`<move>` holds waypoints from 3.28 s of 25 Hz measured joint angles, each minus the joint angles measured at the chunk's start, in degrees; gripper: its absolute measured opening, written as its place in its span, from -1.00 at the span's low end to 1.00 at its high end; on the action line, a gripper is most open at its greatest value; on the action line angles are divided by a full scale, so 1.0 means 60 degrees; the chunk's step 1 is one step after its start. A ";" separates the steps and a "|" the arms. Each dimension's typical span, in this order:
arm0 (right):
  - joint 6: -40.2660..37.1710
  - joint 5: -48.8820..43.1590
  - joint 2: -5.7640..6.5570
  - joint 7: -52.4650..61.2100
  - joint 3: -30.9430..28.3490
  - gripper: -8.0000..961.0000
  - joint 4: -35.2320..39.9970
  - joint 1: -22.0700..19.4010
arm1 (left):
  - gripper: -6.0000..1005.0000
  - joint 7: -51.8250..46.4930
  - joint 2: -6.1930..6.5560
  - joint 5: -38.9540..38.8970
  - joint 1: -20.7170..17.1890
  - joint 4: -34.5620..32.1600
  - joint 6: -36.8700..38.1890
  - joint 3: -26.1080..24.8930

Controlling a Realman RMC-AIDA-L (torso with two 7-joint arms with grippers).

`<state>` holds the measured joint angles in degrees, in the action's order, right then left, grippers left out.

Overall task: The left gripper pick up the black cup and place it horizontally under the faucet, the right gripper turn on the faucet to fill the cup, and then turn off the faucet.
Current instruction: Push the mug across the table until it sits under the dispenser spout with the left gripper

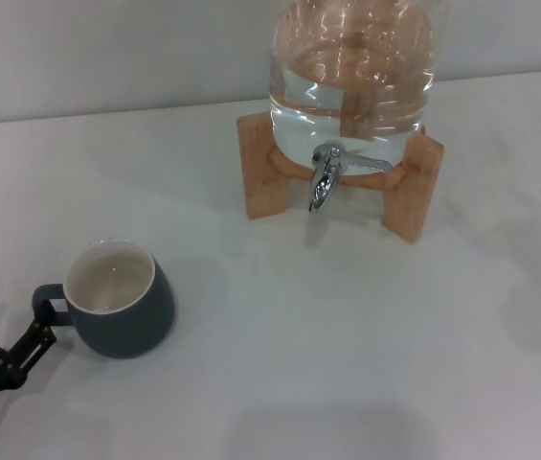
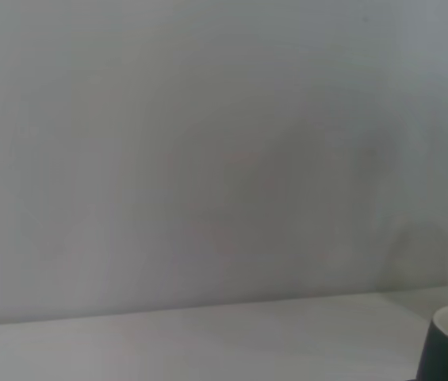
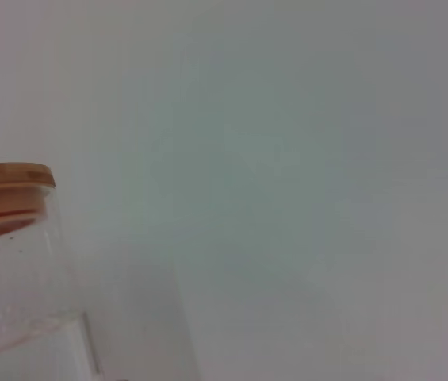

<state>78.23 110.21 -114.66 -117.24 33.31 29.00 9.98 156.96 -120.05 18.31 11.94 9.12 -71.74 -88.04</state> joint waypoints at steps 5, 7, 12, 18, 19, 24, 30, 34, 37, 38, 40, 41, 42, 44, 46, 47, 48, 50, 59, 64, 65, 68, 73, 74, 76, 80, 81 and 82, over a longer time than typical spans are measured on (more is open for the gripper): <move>0.0012 0.0000 0.0015 0.0000 0.0000 0.76 -0.0001 -0.0005 | 0.63 -0.0024 0.0000 -0.0005 0.0037 0.0009 0.0077 0.0006; 0.0022 0.0000 0.0022 0.0000 0.0000 0.76 0.0000 -0.0013 | 0.63 -0.0090 -0.0001 -0.0006 0.0071 0.0009 0.0080 -0.0005; 0.0076 0.0000 0.0031 0.0000 -0.0025 0.76 0.0000 -0.0021 | 0.62 -0.0168 -0.0006 -0.0006 0.0114 0.0008 0.0246 0.0024; 0.0126 0.0000 0.0038 0.0000 -0.0117 0.76 0.0000 -0.0067 | 0.62 -0.0212 -0.0014 -0.0015 0.0120 -0.0010 0.0311 -0.0026; 0.0127 0.0000 0.0038 0.0000 -0.0117 0.76 0.0000 -0.0066 | 0.62 -0.0214 -0.0015 -0.0017 0.0119 -0.0019 0.0331 -0.0026; 0.0131 -0.0004 0.0039 0.0000 -0.0117 0.76 0.0000 -0.0066 | 0.61 -0.0216 -0.0015 -0.0027 0.0124 -0.0007 0.0473 -0.0032; 0.0131 -0.0022 0.0028 0.0000 -0.0117 0.76 0.0000 -0.0068 | 0.61 -0.0217 -0.0012 -0.0220 0.0210 -0.0001 0.0500 0.0013; 0.0131 -0.0012 0.0024 0.0000 -0.0117 0.76 0.0000 -0.0104 | 0.61 -0.0217 -0.0005 -0.0226 0.0244 0.0004 0.0542 0.0016; 0.0131 -0.0010 0.0023 0.0000 -0.0117 0.76 0.0000 -0.0112 | 0.61 -0.0217 -0.0002 -0.0226 0.0276 0.0012 0.0546 0.0000; 0.0131 -0.0009 0.0019 0.0000 -0.0117 0.76 0.0000 -0.0116 | 0.61 -0.0217 -0.0001 -0.0226 0.0300 0.0016 0.0546 0.0002; 0.0131 -0.0007 0.0012 0.0000 -0.0117 0.76 0.0000 -0.0119 | 0.60 -0.0217 -0.0001 -0.0226 0.0347 0.0019 0.0546 0.0020; 0.0131 -0.0006 0.0009 0.0000 -0.0117 0.76 0.0000 -0.0121 | 0.60 -0.0219 -0.0001 -0.0226 0.0360 0.0019 0.0550 0.0029; 0.0131 -0.0004 0.0009 0.0000 -0.0117 0.76 0.0000 -0.0121 | 0.60 -0.0223 -0.0001 -0.0226 0.0372 0.0019 0.0553 0.0034; 0.0131 -0.0001 0.0009 0.0000 -0.0117 0.76 0.0000 -0.0124 | 0.60 -0.0230 -0.0001 -0.0226 0.0380 0.0019 0.0559 0.0037; 0.0131 0.0001 0.0009 0.0000 -0.0118 0.76 0.0000 -0.0124 | 0.60 -0.0232 -0.0002 -0.0218 0.0383 0.0019 0.0567 0.0039; 0.0131 0.0001 0.0010 0.0000 -0.0117 0.76 0.0000 -0.0125 | 0.60 -0.0232 -0.0005 -0.0210 0.0384 0.0019 0.0592 0.0040; 0.0131 0.0001 0.0013 0.0000 -0.0117 0.76 0.0000 -0.0125 | 0.60 -0.0232 -0.0009 -0.0203 0.0388 0.0019 0.0633 0.0041; 0.0131 0.0001 0.0021 0.0000 -0.0117 0.76 0.0001 -0.0125 | 0.60 -0.0233 -0.0011 -0.0200 0.0397 0.0019 0.0716 0.0040; 0.0160 0.0001 0.0050 0.0000 -0.0118 0.76 0.0001 -0.0125 | 0.59 -0.0270 -0.0021 -0.0221 0.0525 0.0019 0.0941 0.0040; 0.0161 0.0001 0.0054 0.0000 -0.0118 0.76 0.0001 -0.0125 | 0.59 -0.0377 -0.0002 -0.0227 0.0686 0.0019 0.1107 0.0029; 0.0161 0.0001 0.0054 0.0000 -0.0118 0.76 0.0001 -0.0124 | 0.59 -0.0386 -0.0003 -0.0227 0.0700 0.0019 0.1122 0.0032; 0.0161 0.0000 0.0054 0.0000 -0.0180 0.76 0.0001 -0.0125 | 0.59 -0.0404 -0.0001 -0.0227 0.0725 0.0019 0.1141 0.0037; 0.0160 -0.0001 0.0046 0.0000 -0.0224 0.76 0.0001 -0.0089 | 0.58 -0.0515 0.0000 -0.0208 0.0743 0.0019 0.1155 0.0041; 0.0157 0.0000 0.0045 0.0000 -0.0224 0.76 0.0001 -0.0073 | 0.58 -0.0525 0.0001 -0.0186 0.0749 0.0019 0.1159 0.0044; 0.0136 -0.0003 0.0043 0.0000 -0.0223 0.76 0.0001 -0.0047 | 0.58 -0.0526 0.0006 -0.0141 0.0757 0.0019 0.1162 0.0057; 0.0105 -0.0004 0.0039 -0.0007 -0.0219 0.76 0.0000 -0.0021 | 0.39 -0.0569 0.0019 -0.0126 0.0777 0.0019 0.1193 0.0069; 0.0099 -0.0004 0.0038 -0.0011 -0.0219 0.76 0.0000 -0.0014 | 0.30 -0.0583 0.0024 -0.0124 0.0798 0.0019 0.1254 0.0069; 0.0093 -0.0004 0.0038 -0.0015 -0.0219 0.76 0.0001 -0.0008 | 0.20 -0.0590 0.0027 -0.0123 0.0825 0.0019 0.1325 0.0070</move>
<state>78.79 110.19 -114.43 -117.34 32.00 29.01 9.93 153.41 -119.89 17.57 16.89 9.23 -63.79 -87.62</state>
